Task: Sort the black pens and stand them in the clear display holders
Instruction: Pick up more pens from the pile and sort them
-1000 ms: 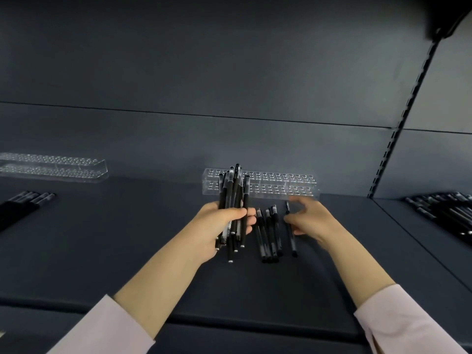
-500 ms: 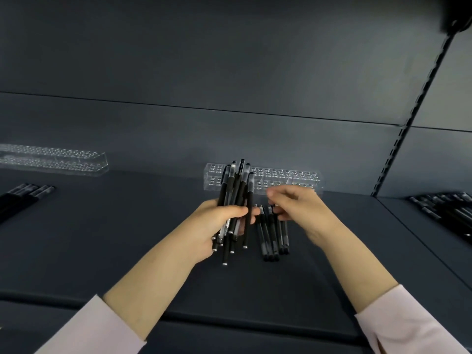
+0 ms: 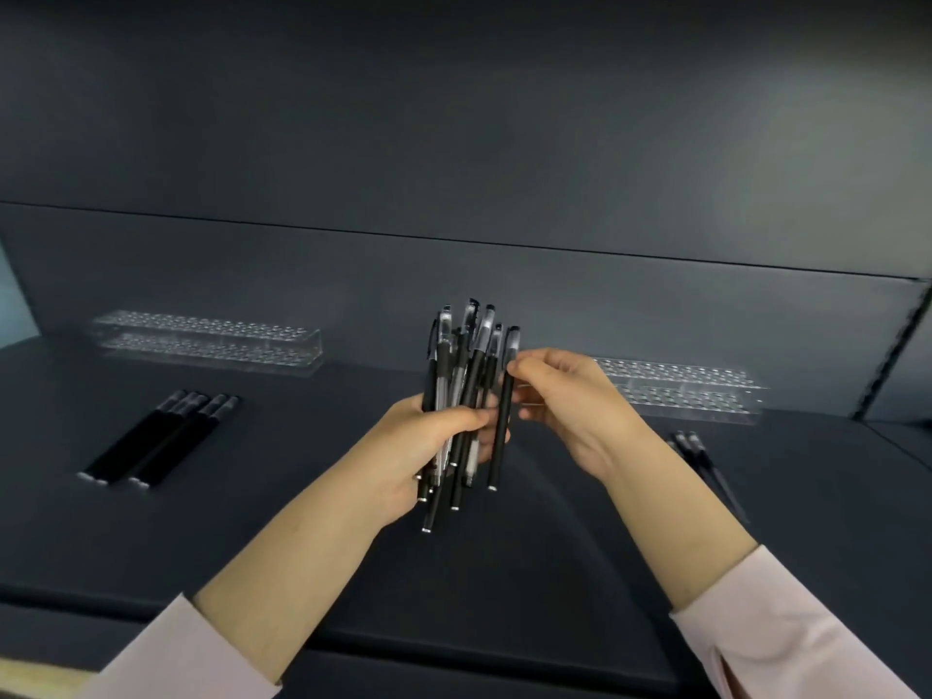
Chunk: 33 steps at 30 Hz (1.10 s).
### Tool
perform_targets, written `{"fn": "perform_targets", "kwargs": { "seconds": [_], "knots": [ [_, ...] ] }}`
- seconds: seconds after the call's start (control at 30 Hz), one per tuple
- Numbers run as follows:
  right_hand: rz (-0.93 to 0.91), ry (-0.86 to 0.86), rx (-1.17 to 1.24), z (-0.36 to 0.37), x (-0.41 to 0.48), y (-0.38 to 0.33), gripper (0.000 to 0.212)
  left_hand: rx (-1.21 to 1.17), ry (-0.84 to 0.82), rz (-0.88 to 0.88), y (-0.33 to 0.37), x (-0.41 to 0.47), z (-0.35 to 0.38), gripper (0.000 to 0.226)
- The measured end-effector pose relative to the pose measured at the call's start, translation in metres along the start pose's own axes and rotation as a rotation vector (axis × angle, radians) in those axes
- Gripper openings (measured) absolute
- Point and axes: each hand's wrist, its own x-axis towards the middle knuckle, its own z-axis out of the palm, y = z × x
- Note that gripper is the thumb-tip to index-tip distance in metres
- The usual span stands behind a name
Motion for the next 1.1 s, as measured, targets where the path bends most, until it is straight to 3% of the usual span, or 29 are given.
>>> {"fn": "perform_targets", "kwargs": {
  "seconds": [0.17,0.33,0.53,0.77,0.97,1.1],
  "knots": [
    [0.073,0.077,0.26,0.093,0.021,-0.001,0.009,-0.076,0.017,0.004,0.027,0.004,-0.103,0.021],
    [0.13,0.137,0.31,0.177,0.04,0.009,0.036,-0.105,0.023,0.001,0.047,0.007,-0.194,0.024],
    [0.091,0.082,0.032,0.246,0.056,0.024,0.031,-0.069,0.057,0.003,0.056,0.013,-0.261,0.027],
    [0.051,-0.059,-0.367,0.264,0.052,0.049,0.037,-0.107,0.091,-0.012,0.06,0.014,-0.279,0.02],
    [0.059,-0.159,-0.365,0.273,0.047,0.055,0.039,-0.07,0.199,-0.013,0.059,0.014,-0.292,0.043],
    [0.074,-0.17,-0.321,0.274,0.048,0.057,0.042,-0.097,0.152,-0.047,0.057,0.014,-0.288,0.019]
  ]
}}
